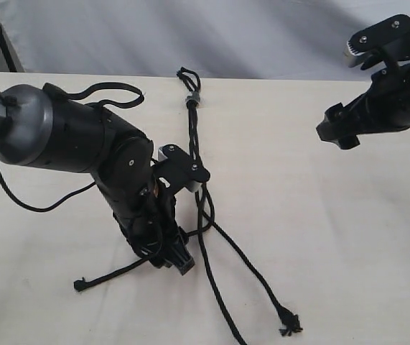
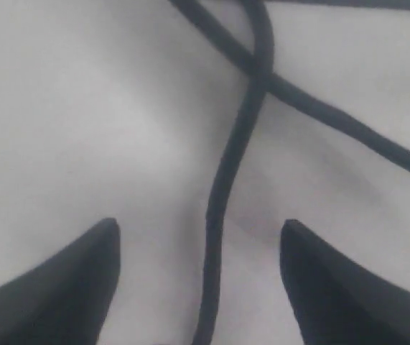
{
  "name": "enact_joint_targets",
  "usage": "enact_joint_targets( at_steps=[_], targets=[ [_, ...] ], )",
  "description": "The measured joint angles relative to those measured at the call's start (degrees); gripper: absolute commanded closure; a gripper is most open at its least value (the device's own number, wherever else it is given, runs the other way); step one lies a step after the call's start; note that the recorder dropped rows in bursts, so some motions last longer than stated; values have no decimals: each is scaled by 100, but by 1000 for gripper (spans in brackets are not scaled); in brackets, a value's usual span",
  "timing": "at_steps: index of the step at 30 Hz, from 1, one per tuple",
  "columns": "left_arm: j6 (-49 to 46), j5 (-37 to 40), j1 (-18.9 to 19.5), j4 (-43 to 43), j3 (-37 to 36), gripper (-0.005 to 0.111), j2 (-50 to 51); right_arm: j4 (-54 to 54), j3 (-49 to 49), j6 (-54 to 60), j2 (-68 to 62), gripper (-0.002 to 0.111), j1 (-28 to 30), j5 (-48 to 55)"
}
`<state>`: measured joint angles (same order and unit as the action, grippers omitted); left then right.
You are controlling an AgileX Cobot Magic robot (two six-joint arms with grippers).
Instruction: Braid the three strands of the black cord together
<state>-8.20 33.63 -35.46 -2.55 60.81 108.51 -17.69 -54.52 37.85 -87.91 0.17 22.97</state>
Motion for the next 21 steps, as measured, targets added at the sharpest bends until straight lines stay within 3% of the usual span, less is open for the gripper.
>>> enact_joint_targets(
  at_steps=[5, 9, 21],
  targets=[
    [33, 461, 25, 465, 0, 42, -224, -498, 0, 0, 0, 16, 0, 40],
    [80, 546, 255, 724, 0, 42, -827, -887, 0, 211, 0, 16, -204, 203],
    [225, 392, 1340, 746, -370, 42, -2379, -1470, -311, 496, -245, 16, -2784, 1101]
  ],
)
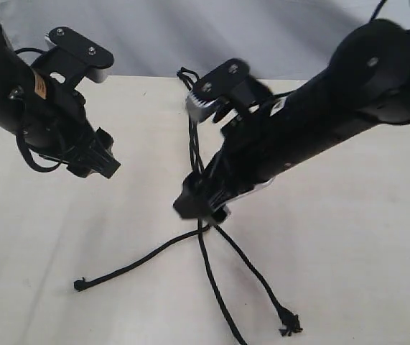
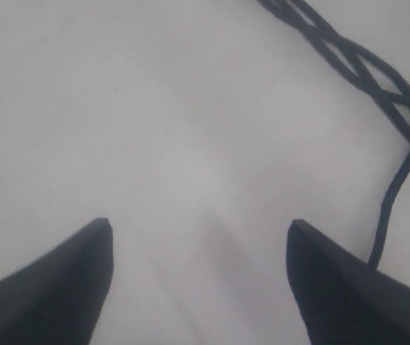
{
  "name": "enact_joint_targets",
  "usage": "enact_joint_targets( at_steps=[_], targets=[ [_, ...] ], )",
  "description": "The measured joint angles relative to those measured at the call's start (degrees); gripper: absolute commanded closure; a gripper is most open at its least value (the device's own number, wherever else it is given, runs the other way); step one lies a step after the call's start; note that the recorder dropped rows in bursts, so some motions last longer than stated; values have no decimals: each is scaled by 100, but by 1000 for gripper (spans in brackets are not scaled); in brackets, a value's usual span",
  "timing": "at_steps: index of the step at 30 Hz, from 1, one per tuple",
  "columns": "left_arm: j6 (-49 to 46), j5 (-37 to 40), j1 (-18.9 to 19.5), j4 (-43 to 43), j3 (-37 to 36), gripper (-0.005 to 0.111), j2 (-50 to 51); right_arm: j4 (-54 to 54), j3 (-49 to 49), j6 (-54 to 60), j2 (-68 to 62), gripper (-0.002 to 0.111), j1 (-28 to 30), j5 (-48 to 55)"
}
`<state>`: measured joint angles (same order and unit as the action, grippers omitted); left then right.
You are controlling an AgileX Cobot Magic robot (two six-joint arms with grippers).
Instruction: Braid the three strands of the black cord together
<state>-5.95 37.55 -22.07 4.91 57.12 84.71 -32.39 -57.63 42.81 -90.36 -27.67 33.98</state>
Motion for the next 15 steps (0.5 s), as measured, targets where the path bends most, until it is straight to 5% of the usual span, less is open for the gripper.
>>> enact_joint_targets(
  at_steps=[15],
  targets=[
    [10, -582, 58, 0, -209, 42, -23, 2623, -13, -3158, -1377, 18, -1480, 671]
  ],
)
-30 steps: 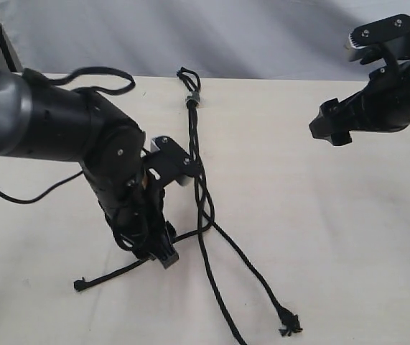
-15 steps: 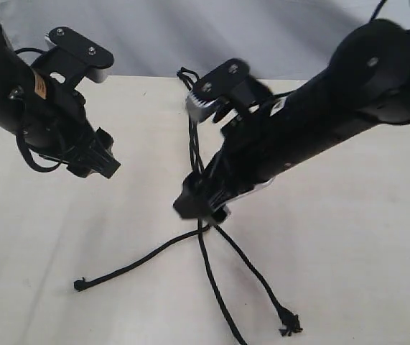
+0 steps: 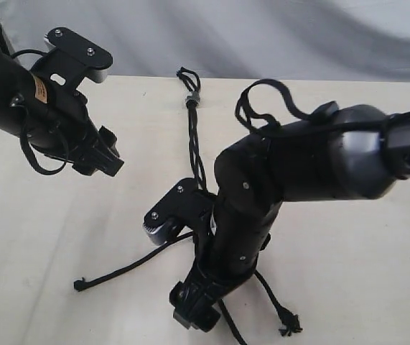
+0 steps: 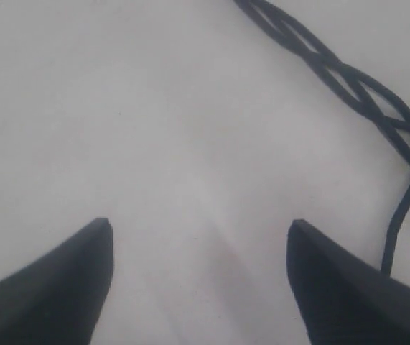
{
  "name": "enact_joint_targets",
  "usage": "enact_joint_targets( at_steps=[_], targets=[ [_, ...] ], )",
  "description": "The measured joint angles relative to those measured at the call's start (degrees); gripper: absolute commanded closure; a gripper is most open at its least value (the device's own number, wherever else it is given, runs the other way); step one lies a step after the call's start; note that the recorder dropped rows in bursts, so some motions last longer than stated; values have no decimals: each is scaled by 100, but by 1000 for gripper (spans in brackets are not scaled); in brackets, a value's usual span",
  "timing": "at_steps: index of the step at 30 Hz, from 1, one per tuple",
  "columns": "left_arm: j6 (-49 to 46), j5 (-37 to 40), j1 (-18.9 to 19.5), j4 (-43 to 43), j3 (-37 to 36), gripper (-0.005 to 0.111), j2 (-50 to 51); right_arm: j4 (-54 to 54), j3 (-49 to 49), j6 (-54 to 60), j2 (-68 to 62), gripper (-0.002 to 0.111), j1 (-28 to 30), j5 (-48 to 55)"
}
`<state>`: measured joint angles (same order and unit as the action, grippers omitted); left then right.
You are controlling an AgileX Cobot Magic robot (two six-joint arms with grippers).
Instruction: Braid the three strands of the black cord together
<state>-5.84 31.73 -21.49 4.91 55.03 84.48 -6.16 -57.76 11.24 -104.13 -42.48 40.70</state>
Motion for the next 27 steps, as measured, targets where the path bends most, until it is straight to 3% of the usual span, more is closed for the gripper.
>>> enact_joint_targets(
  at_steps=[2, 4, 8, 18, 24, 27],
  targets=[
    [0, 0, 0, 0, 0, 42, 0, 38, 0, -58, -153, 29, -22, 0],
    [0, -3, 0, 0, 0, 42, 0, 80, 0, -99, -280, 50, -47, 0],
    [0, -17, 0, 0, 0, 42, 0, 126, -3, -121, -439, 108, -70, 20],
    [0, -99, 0, 0, 0, 42, 0, 577, -93, 125, -16, 106, -293, 214],
    [0, -99, 0, 0, 0, 42, 0, 2470, -141, 148, 339, 106, -120, 50],
    [0, -109, 0, 0, 0, 42, 0, 2985, -141, 158, 62, 106, 358, -506]
  ],
)
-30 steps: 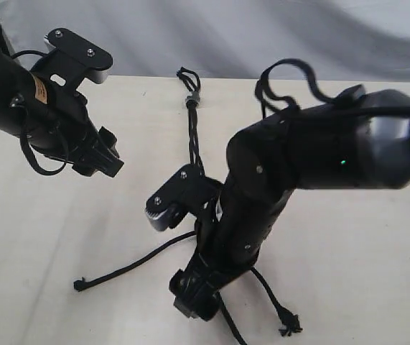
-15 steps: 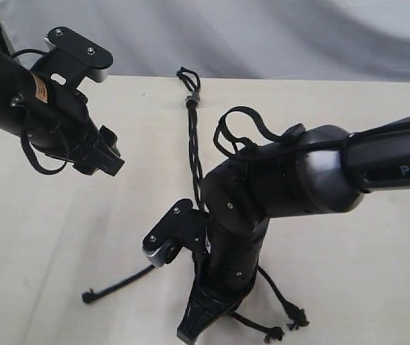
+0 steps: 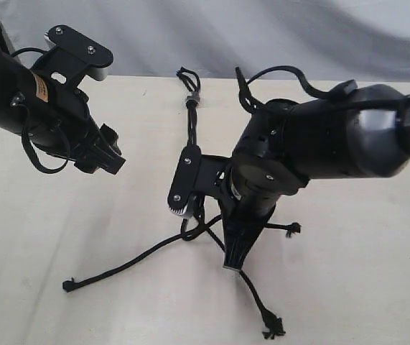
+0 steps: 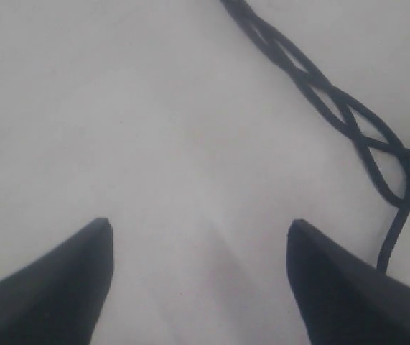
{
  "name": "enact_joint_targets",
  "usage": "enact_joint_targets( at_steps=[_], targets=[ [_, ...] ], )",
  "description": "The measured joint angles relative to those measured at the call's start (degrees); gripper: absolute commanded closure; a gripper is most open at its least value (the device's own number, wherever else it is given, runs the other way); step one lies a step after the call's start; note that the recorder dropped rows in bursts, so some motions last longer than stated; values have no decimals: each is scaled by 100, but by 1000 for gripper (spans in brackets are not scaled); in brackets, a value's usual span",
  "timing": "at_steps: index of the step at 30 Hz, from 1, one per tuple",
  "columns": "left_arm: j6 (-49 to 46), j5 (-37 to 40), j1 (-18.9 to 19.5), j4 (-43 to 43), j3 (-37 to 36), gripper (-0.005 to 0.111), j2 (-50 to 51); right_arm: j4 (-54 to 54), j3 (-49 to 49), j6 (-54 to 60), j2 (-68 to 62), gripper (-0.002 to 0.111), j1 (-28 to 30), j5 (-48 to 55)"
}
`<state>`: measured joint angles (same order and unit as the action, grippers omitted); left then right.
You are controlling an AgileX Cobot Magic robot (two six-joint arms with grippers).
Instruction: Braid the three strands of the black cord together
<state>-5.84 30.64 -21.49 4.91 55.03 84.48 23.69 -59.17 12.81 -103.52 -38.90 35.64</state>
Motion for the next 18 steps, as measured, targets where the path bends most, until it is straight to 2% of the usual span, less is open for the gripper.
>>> enact_joint_targets(
  at_steps=[4, 8, 10, 13, 18],
  targets=[
    [0, 0, 0, 0, 0, 42, 0, 59, 0, 10, -699, 106, 381, -313],
    [0, 0, 0, 0, 0, 42, 0, -101, -84, 107, -867, 106, 373, -87],
    [0, 0, 0, 0, 0, 42, 0, -606, -109, 595, -857, 106, 170, 375],
    [0, 0, 0, 0, 0, 42, 0, -1722, -112, 1978, -753, 106, -453, 1055],
    [0, 0, 0, 0, 0, 42, 0, -2108, -101, 2749, -694, 106, -752, 955]
  ],
)
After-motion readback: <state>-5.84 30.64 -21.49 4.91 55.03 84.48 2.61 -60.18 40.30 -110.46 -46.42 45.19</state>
